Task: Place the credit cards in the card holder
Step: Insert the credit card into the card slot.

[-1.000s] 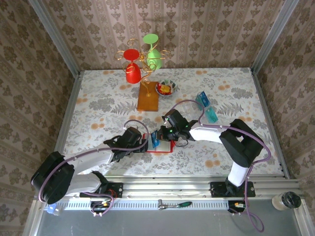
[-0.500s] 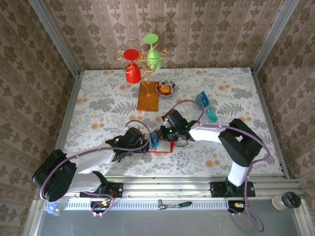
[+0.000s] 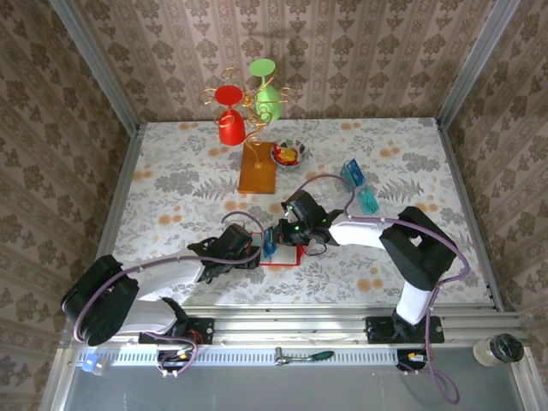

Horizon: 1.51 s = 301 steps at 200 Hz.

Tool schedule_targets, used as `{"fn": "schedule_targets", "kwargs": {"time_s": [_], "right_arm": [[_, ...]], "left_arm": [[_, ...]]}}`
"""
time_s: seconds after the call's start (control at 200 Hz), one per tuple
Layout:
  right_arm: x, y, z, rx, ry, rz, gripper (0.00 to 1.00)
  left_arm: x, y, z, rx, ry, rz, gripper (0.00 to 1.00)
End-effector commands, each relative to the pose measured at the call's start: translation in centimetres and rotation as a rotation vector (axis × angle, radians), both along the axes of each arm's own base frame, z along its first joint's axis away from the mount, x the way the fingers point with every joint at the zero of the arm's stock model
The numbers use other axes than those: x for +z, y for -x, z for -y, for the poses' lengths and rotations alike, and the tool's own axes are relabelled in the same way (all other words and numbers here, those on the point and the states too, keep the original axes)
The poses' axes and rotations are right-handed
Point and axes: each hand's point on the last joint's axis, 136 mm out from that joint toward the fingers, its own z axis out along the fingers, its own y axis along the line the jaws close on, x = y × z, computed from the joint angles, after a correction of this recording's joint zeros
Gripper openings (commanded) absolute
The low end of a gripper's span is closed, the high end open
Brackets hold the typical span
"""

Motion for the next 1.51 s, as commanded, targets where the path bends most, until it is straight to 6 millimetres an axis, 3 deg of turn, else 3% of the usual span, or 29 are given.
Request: {"fn": "schedule_targets", "kwargs": {"time_s": [0.0,0.185,0.73,1.5], "right_arm": [[2.0,-0.2,0.7,-0.012,-0.022,0.028,0.00],[3.5,-0.8,2.0,-0.075,-0.047,0.093,0.00],[2.7,-1.2,3.8,-0.239,-0.157,0.202,0.00],[0.4,-0.9,3.3,-0.303,-0.225,0.182,0.00]], "left_arm": [[0.1,-0.2,-0.1,0.006,-0.031,0.007,1.00],[-0.3,0.1,-0.3,0.012,-0.047,-0.002,1.00],[-0.5,0.4,-1.1,0.045,-0.070,-0.007,1.00],[-0.5,0.5,-0.8,0.039,-0.063,-0.005,1.00]]}}
